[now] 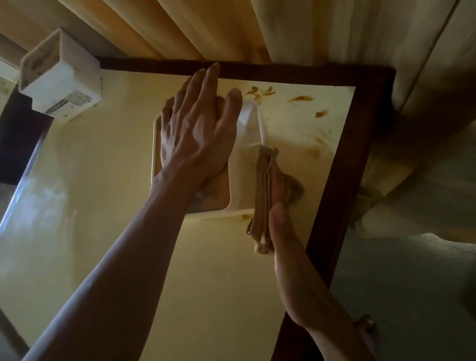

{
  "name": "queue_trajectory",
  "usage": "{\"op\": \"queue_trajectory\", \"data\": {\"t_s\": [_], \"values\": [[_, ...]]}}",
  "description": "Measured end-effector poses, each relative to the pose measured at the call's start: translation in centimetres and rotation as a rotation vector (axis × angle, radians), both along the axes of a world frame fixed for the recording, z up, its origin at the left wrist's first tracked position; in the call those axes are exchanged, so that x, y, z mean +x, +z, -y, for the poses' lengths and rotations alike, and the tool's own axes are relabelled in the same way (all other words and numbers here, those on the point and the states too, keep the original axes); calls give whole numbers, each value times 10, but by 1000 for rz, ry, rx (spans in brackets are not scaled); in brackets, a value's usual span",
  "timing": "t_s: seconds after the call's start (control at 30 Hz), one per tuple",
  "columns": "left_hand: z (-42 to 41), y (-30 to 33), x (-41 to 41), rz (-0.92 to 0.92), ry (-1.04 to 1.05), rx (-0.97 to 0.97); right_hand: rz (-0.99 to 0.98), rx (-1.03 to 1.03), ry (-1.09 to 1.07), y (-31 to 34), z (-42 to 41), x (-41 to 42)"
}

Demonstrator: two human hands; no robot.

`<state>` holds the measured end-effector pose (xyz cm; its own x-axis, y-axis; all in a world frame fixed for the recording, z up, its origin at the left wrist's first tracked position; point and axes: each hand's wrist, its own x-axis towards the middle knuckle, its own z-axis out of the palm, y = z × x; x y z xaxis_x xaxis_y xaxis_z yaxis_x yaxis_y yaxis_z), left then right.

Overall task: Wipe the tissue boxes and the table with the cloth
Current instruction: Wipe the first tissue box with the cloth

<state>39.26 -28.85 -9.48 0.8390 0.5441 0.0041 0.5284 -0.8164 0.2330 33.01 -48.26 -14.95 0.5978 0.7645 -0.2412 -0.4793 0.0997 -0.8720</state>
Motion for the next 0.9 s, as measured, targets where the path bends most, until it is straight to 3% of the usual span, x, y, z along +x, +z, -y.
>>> {"op": "queue_trajectory", "data": {"t_s": [0.37,0.53,0.73,0.9], "values": [[-2,-1,2,-16,-16,0,162,-8,-27,-1,-54,88],[-1,-2,3,-31,-3,14,73,-156,29,11,-64,120],[-1,-2,1,-21,2,5,154,7,5,-1,-40,73],[0,0,0,-13,-1,-3,16,-22,42,-5,2,10]]}}
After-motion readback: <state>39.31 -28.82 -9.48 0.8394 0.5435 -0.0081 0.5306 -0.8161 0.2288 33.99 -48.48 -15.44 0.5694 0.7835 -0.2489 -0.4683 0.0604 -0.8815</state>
